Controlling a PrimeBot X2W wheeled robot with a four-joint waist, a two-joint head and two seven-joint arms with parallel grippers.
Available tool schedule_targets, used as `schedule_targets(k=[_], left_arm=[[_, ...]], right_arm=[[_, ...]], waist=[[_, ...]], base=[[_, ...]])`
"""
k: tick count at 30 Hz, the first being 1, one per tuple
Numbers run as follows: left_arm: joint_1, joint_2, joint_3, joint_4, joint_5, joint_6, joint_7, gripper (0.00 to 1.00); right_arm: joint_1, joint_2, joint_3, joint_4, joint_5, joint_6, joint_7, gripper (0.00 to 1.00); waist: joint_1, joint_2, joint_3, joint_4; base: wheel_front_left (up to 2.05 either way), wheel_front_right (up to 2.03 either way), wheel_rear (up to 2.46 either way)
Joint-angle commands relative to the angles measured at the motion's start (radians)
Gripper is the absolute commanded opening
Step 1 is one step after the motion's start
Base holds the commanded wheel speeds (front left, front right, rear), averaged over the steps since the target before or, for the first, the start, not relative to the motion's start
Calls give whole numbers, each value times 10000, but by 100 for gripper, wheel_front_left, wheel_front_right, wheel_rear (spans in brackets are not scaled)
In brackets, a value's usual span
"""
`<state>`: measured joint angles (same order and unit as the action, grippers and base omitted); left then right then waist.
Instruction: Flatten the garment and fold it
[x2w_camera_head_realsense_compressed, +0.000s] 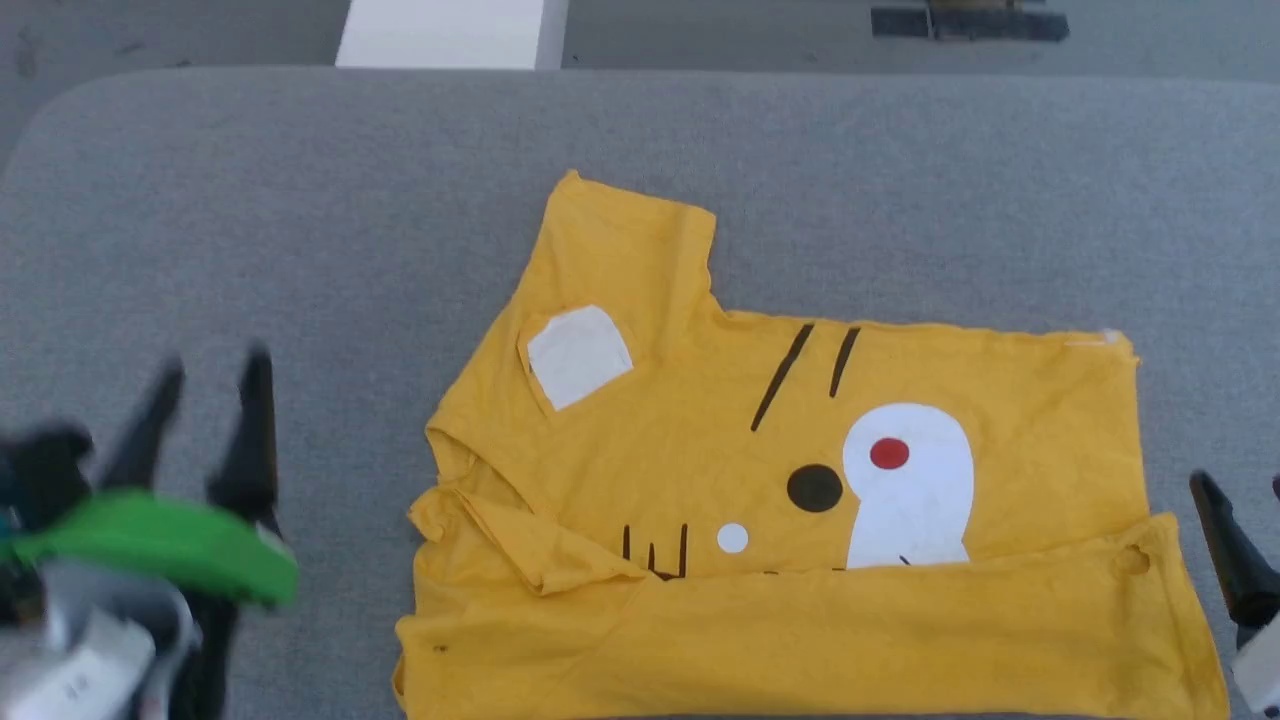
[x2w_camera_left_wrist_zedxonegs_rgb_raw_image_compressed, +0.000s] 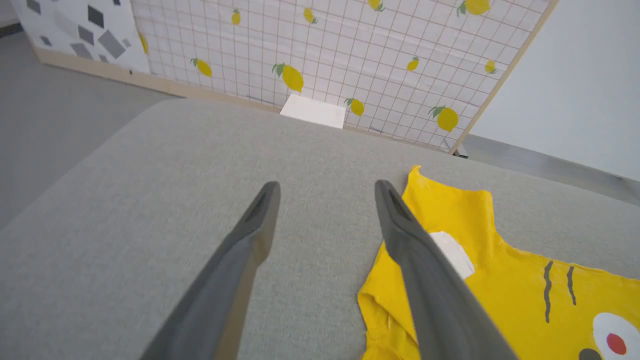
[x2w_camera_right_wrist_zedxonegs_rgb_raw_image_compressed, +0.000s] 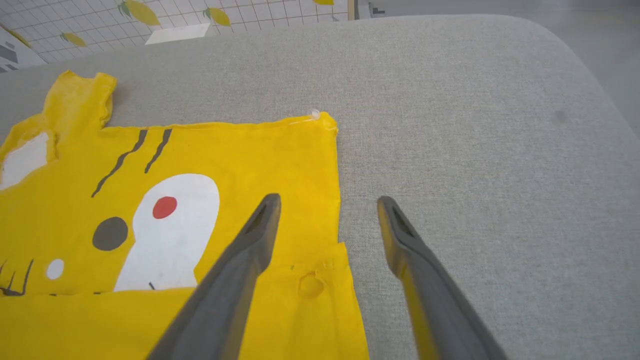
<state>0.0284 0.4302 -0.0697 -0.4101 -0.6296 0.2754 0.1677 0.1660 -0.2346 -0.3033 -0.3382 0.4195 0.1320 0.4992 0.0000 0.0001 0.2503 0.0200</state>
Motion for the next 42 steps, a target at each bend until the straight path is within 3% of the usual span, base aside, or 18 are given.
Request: schedule_targets(k=[1, 7, 14, 22, 30, 31, 32, 33, 42], left_arm=[[-1008, 394, -60, -111, 345, -186, 134, 100], [-5421, 1134, -1162, 673, 1060, -1351, 1137, 100], [-9024, 802, -2795, 3104, 926, -2769, 3037, 100], [-10015, 420, -3540, 4626, 387, -3458, 4119, 100], [-9963, 504, -3810, 5422, 91, -3584, 4746, 100], [-9957, 541, -3851, 5458, 131, -3597, 4749, 91], [-9940, 568, -3885, 5512, 169, -3608, 4720, 23], [-9921, 587, -3918, 5560, 201, -3621, 4682, 0], [-9536, 501, -3979, 6054, 203, -3629, 3990, 0]], right_arm=[[-316, 35, 143, -175, -117, -13, -172, 100], [-1144, -75, 570, -480, -233, -13, -589, 100], [-1886, -272, 992, -430, -252, -13, -786, 100], [-2269, -395, 1197, -255, -195, -13, -840, 100], [-2425, -486, 1188, -162, -184, -13, -824, 100], [-2431, -502, 1183, -154, -193, -13, -819, 100], [-2446, -520, 1182, -146, -197, -13, -815, 100], [-2470, -528, 1181, -144, -199, -13, -813, 100], [-2892, -768, 789, -899, -23, -13, -672, 100]], waist=[[0, -1, 787, -151], [0, -1, 2206, -270], [0, -1, 3339, -463], [0, -1, 4071, -720], [0, -1, 4474, -906], [0, -1, 4492, -918], [0, -1, 4508, -930], [0, -1, 4510, -935], [0, -1, 3800, -875]], base=[[0, 0, 0], [0, 0, 0], [0, 0, 0], [0, 0, 0], [0, 0, 0], [0, 0, 0], [0, 0, 0], [0, 0, 0], [0, 0, 0]])
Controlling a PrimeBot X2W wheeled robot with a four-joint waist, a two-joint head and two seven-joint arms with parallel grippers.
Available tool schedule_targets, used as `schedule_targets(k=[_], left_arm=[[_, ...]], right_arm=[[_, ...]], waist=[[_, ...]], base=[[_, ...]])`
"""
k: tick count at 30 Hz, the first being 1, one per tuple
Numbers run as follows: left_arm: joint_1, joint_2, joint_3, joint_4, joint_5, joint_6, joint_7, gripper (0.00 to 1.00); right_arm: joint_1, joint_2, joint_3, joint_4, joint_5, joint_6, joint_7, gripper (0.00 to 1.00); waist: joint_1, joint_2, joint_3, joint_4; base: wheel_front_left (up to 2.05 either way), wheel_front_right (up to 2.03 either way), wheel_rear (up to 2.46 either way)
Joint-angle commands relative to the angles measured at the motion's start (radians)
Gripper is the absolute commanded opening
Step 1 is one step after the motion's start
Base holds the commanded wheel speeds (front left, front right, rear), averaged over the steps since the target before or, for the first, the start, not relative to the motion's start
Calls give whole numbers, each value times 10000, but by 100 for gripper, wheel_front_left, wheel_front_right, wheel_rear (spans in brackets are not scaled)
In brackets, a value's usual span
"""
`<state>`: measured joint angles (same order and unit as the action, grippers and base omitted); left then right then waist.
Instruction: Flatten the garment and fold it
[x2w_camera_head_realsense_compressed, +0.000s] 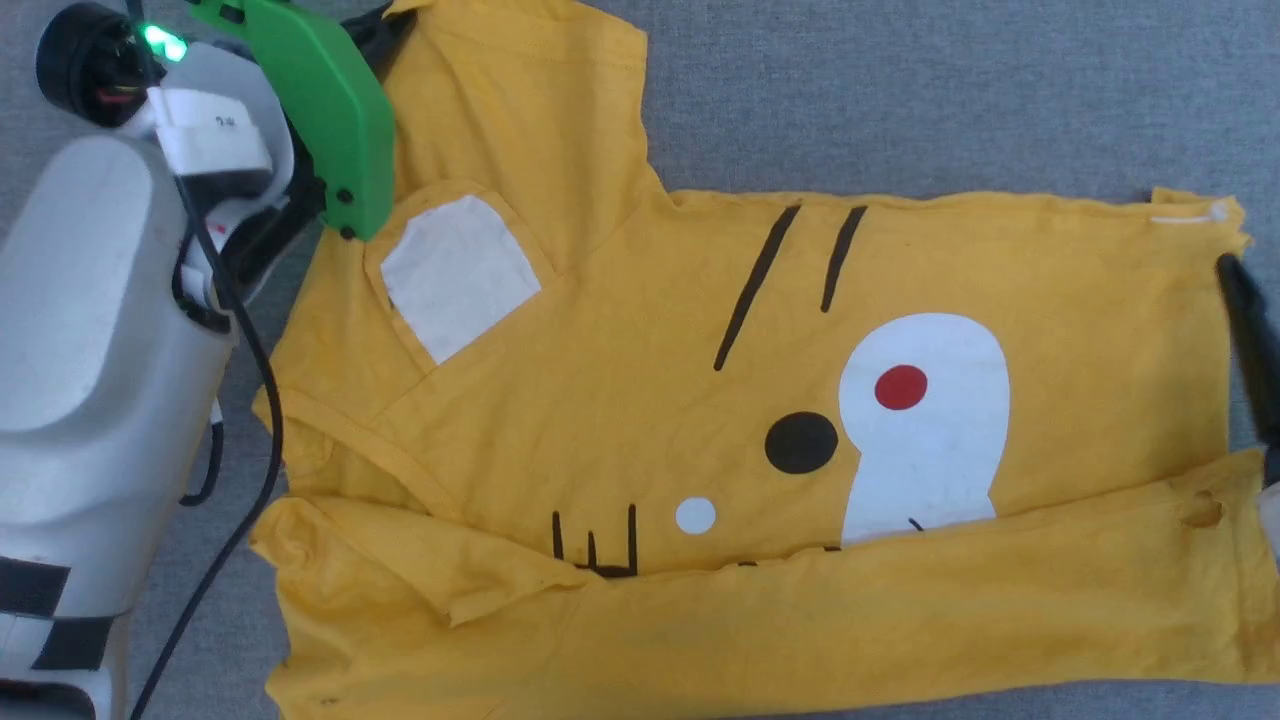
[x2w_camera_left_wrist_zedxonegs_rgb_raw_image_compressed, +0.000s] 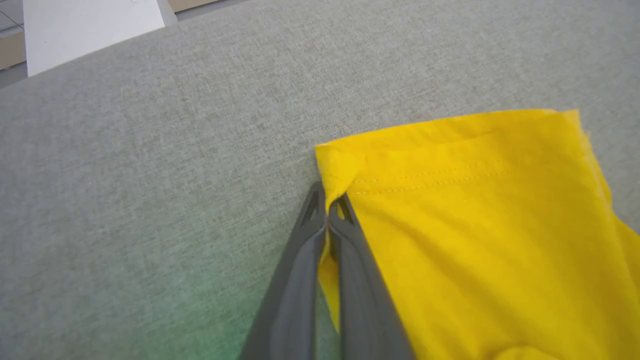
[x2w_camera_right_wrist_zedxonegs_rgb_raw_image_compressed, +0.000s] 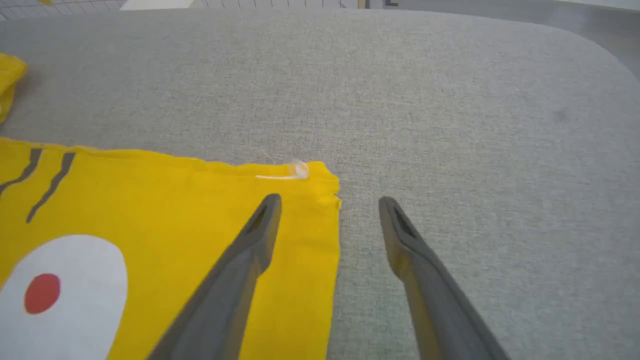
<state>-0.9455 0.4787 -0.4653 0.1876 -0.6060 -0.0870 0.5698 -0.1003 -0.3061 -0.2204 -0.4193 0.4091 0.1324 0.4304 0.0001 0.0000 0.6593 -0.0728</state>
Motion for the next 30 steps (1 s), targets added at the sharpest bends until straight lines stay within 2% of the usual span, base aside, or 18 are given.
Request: schedule_targets(k=[1, 6, 12, 20, 21, 22, 23, 30], left_arm=[[271, -1, -24, 106, -60, -10, -108, 0], [523, -107, -12, 149, -220, -1, -334, 0], [578, -73, -12, 8, -297, 41, -310, 0], [442, -162, -95, -131, -300, 133, -238, 0], [431, -167, -102, -121, -305, 137, -239, 0], [422, -167, -106, -111, -309, 139, -239, 0], [411, -167, -106, -96, -313, 142, -246, 0], [361, -155, 134, -74, -281, 174, -955, 0]], right_arm=[[-313, -105, -132, -211, 139, -17, 101, 100], [-784, -581, -153, -120, 424, -17, 751, 100], [-1490, -1011, 315, 809, 1005, -17, 1749, 100], [-1964, -1401, 749, 2148, 1062, -17, 2657, 100], [-1969, -1428, 872, 2221, 1131, -17, 2839, 46], [-1994, -1407, 889, 2262, 1180, -17, 2916, 7], [-2044, -1360, 874, 2307, 1235, -17, 2963, 0], [-2424, -1579, 986, 2464, 1085, -17, 2594, 0]], waist=[[-1, 0, -414, 69], [-1, 0, -808, 193], [-1, 0, -763, 392], [-1, 0, -385, 626], [-1, 0, -368, 635], [-1, 0, -357, 638], [-1, 0, -351, 637], [-1, 0, -564, 603]], base=[[0, 0, 0], [0, 0, 0], [0, 0, 0], [0, 0, 0], [0, 0, 0], [0, 0, 0], [0, 0, 0], [0, 0, 0]])
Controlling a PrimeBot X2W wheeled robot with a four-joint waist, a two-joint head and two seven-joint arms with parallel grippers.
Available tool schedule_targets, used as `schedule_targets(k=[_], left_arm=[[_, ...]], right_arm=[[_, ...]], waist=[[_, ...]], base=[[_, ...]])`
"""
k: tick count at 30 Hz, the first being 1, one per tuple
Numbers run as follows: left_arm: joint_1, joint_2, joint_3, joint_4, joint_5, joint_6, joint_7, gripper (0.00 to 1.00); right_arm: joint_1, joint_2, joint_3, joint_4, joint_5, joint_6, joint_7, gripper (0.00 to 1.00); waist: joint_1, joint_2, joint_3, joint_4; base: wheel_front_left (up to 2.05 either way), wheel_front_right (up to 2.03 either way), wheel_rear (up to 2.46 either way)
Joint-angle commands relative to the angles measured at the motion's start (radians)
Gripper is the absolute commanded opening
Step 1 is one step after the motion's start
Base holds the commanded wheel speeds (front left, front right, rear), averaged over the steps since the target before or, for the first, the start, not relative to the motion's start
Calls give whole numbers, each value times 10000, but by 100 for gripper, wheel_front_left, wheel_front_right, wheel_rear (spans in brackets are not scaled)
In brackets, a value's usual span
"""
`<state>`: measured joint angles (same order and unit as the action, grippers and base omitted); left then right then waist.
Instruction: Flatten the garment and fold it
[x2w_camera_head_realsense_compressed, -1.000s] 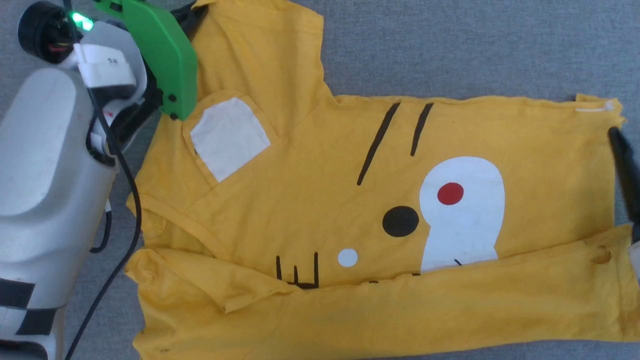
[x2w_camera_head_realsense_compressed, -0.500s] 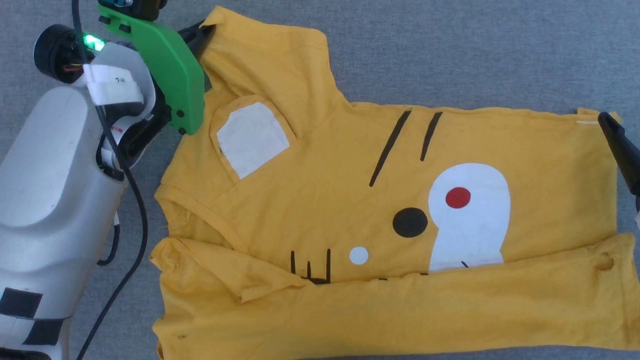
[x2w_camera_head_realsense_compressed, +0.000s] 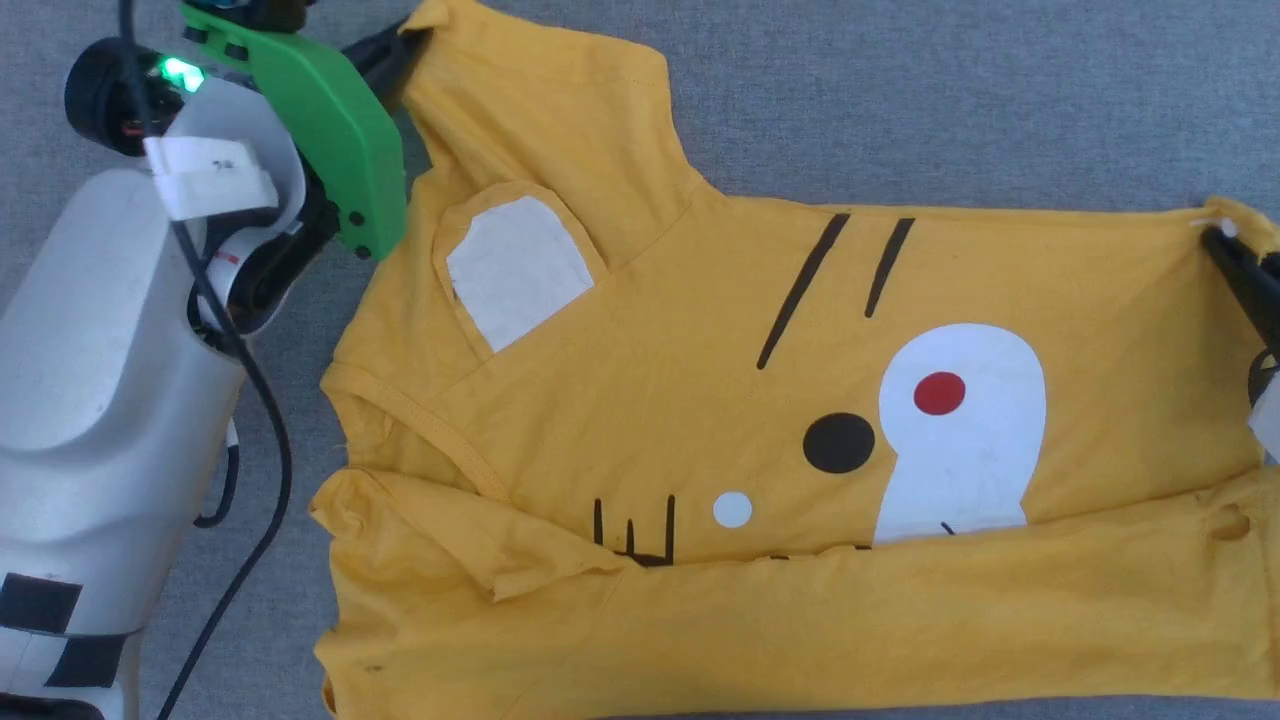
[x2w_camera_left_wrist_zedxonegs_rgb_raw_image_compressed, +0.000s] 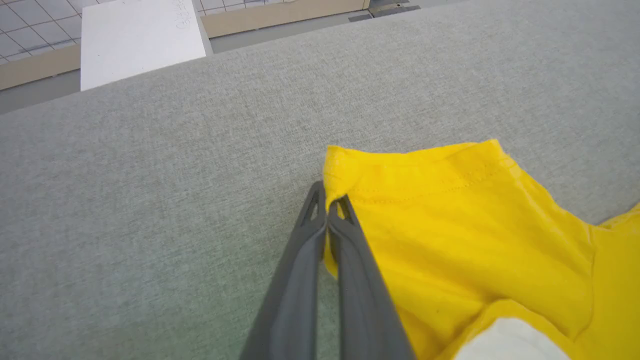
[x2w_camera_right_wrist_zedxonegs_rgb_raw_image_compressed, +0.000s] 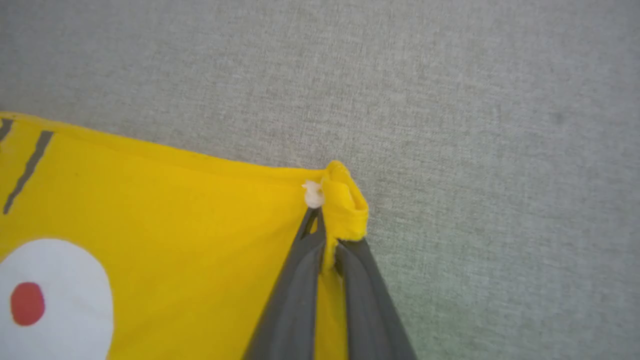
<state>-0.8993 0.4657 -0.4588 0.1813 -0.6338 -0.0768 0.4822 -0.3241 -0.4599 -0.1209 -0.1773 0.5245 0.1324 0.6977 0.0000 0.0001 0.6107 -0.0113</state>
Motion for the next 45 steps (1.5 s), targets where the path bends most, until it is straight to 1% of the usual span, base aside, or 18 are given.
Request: schedule_targets(k=[1, 9, 13, 17, 20, 23, 24, 25, 27, 31, 34, 37, 40, 41, 42, 43, 45], left_arm=[[-95, -28, 141, -11, -21, 85, -233, 0], [393, 85, 742, -408, -344, 129, -1290, 0], [1235, 259, 1001, -1067, -534, 139, -1836, 0], [2502, 487, 1174, -2027, -709, 183, -2312, 0], [3628, 682, 1285, -2920, -723, 348, -2665, 0], [4729, 722, 1379, -3737, -840, 586, -2943, 0], [5154, 739, 1405, -4032, -884, 688, -3017, 0], [5922, 781, 1444, -4496, -917, 915, -3125, 0], [6692, 928, 1411, -4807, -896, 1070, -3131, 0], [8119, 990, 1224, -5091, -1056, 1337, -3099, 0], [8880, 1064, 943, -4924, -993, 1440, -3014, 0], [9252, 874, 602, -4509, -932, 1517, -3017, 0], [9207, 666, 312, -3883, -872, 1434, -3030, 0], [9054, 469, 200, -3427, -827, 1430, -3101, 15], [8983, 398, 174, -3267, -808, 1434, -3138, 78], [8891, 317, 142, -3111, -787, 1424, -3185, 100], [8731, 132, 246, -2952, -781, 1500, -3437, 100]], right_arm=[[-248, -65, -21, 77, -106, -17, -192, 0], [-314, -285, -14, 230, -130, -17, -731, 0], [90, -245, -59, 150, -53, -17, -944, 0], [788, -171, -139, -34, 34, -17, -1161, 0], [1435, -51, -292, -249, 108, -17, -1297, 0], [2112, 111, -463, -518, 180, -17, -1416, 0], [2373, 197, -546, -632, 211, -17, -1466, 0], [2888, 326, -626, -804, 276, -17, -1494, 0], [3403, 526, -732, -953, 357, -17, -1519, 0], [4361, 888, -875, -1055, 511, -17, -1452, 0], [4833, 965, -844, -904, 399, -17, -1493, 0], [4997, 1022, -643, -582, 261, -17, -1594, 0], [4907, 1111, -441, -211, 222, -17, -1662, 0], [4747, 1149, -352, 62, 148, -17, -1733, 52], [4680, 1148, -321, 155, 103, -17, -1765, 100], [4601, 1151, -298, 258, 60, -17, -1788, 100], [4471, 1165, -319, 333, 34, -17, -1827, 100]], waist=[[0, -1, -153, -9], [0, -1, -902, 112], [0, -1, -1390, 223], [0, -1, -1883, 333], [0, -1, -2218, 416], [0, -1, -2495, 476], [0, -1, -2585, 493], [0, -1, -2762, 518], [0, -1, -2903, 525], [0, -1, -3099, 521], [0, -1, -3161, 501], [0, -1, -3190, 469], [0, -1, -3226, 437], [0, -1, -3258, 412], [0, -1, -3274, 402], [0, -1, -3296, 393], [0, -1, -3338, 381]], base=[[0, 0, 0], [0, 0, 0], [0, 0, 0], [0, 0, 0], [0, 0, 0], [0, 0, 0], [0, 0, 0], [0, 0, 0], [0, 0, 0], [0, 0, 0], [0, 0, 0], [0, 0, 0], [0, 0, 0], [0, 0, 0], [0, 0, 0], [0, 0, 0], [0, 0, 0]])
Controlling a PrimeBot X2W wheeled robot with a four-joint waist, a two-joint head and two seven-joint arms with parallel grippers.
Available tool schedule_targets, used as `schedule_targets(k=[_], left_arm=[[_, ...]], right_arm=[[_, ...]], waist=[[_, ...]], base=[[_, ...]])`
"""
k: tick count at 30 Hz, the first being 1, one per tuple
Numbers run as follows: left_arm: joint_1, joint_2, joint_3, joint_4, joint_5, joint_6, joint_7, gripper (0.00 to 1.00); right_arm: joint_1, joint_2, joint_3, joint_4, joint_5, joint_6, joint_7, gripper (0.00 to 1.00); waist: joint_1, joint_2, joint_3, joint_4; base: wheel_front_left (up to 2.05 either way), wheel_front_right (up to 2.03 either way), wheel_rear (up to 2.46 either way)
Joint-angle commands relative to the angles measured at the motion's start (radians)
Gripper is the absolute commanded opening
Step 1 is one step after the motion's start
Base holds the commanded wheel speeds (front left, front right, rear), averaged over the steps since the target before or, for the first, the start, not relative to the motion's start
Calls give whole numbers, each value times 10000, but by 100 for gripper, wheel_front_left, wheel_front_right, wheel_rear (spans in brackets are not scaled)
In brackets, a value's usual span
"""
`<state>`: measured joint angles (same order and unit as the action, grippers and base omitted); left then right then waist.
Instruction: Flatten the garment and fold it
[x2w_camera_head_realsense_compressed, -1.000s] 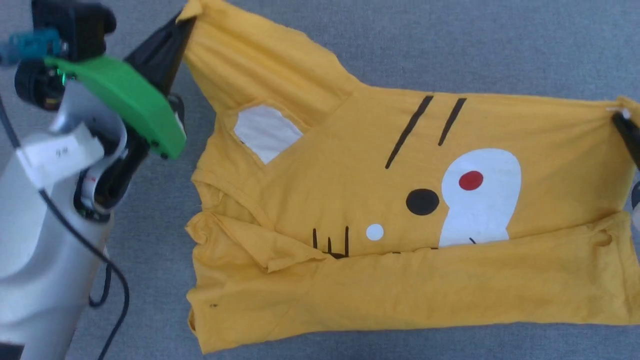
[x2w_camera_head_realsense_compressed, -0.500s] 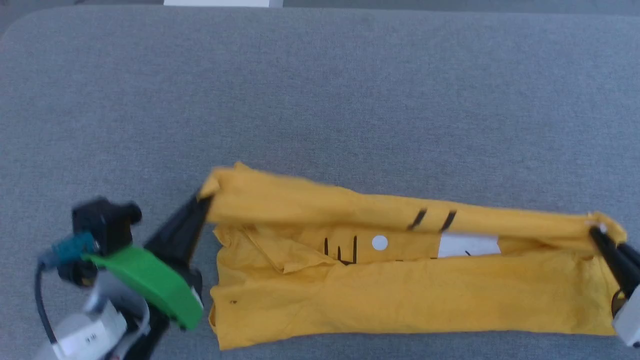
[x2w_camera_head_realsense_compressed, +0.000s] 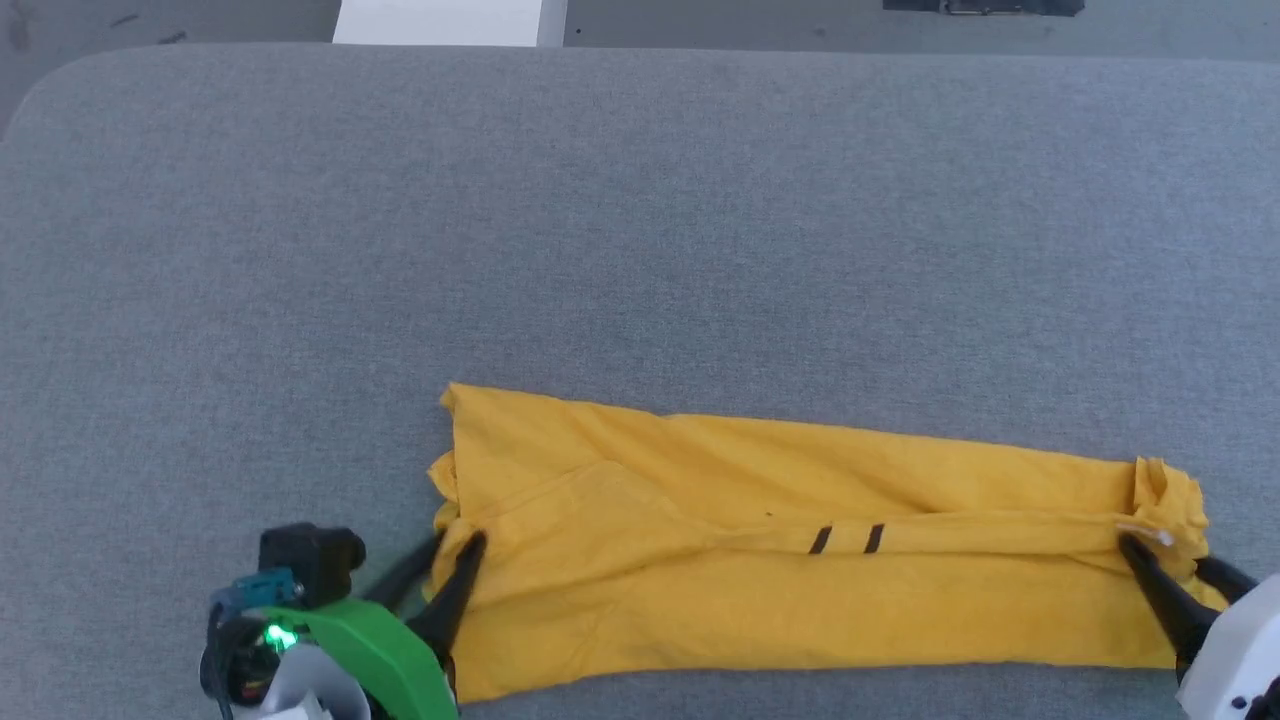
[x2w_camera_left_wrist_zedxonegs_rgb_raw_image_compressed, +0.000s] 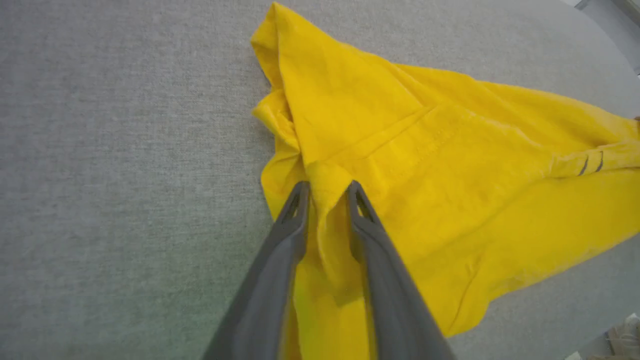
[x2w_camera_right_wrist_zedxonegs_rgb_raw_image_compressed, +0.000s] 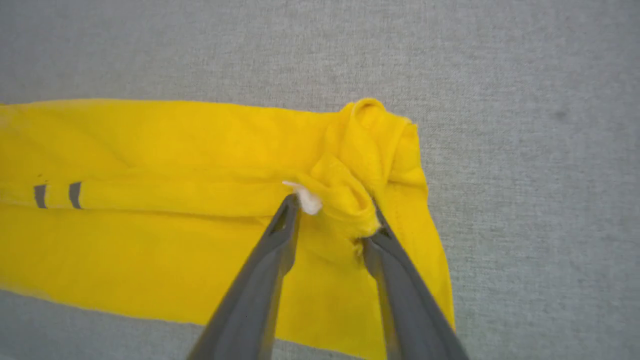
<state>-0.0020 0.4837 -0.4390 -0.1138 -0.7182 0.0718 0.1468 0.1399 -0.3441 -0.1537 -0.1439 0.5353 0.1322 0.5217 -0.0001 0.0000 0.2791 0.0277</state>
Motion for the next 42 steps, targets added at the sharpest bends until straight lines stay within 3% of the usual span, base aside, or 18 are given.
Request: schedule_targets(k=[1, 6, 12, 16, 28, 29, 30, 31, 36, 42], left_arm=[[-291, -120, 121, 23, 60, 53, -227, 100], [-260, -483, 929, -286, -26, 440, -1478, 100], [34, -732, 1847, -1015, 1064, 1491, -3514, 100], [108, -1049, 2124, -1406, 1774, 1893, -3964, 100], [30, -1542, 2025, -1407, 2657, 1766, -4078, 100], [6, -1551, 2014, -1392, 2688, 1753, -4078, 100], [-11, -1557, 1996, -1368, 2725, 1736, -4079, 100], [-17, -1558, 1979, -1349, 2754, 1723, -4079, 100], [102, -1620, 1975, -1259, 2793, 1739, -4081, 100], [417, -1673, 1945, -1197, 2711, 1748, -4082, 100]], right_arm=[[-194, -24, 21, -27, -68, -15, -51, 100], [-207, -6, -425, -689, 283, -15, 127, 100], [-187, 116, -1344, -1244, 0, -15, 242, 100], [-86, 267, -1375, -1032, -203, -15, 495, 100], [-310, 495, -1168, 363, -393, -15, 1001, 100], [-279, 488, -1070, 440, -340, -15, 1161, 89], [-272, 512, -1031, 485, -261, -15, 1252, 25], [-292, 563, -1039, 501, -197, -15, 1258, 0], [-456, 591, -1082, 392, -76, -15, 1045, 0], [-606, 407, -2133, 429, -467, -15, 745, 0]], waist=[[1, 0, -45, -13], [1, 0, -143, -55], [1, 0, 47, -19], [1, 0, 316, 106], [1, 0, 795, 413], [1, 0, 774, 428], [1, 0, 730, 434], [1, 0, 683, 437], [1, 0, 285, 365], [1, 0, -185, 276]], base=[[0, 0, 0], [0, 0, 0], [0, 0, 0], [0, 0, 0], [0, 0, 0], [0, 0, 0], [0, 0, 0], [0, 0, 0], [0, 0, 0], [0, 0, 0]])
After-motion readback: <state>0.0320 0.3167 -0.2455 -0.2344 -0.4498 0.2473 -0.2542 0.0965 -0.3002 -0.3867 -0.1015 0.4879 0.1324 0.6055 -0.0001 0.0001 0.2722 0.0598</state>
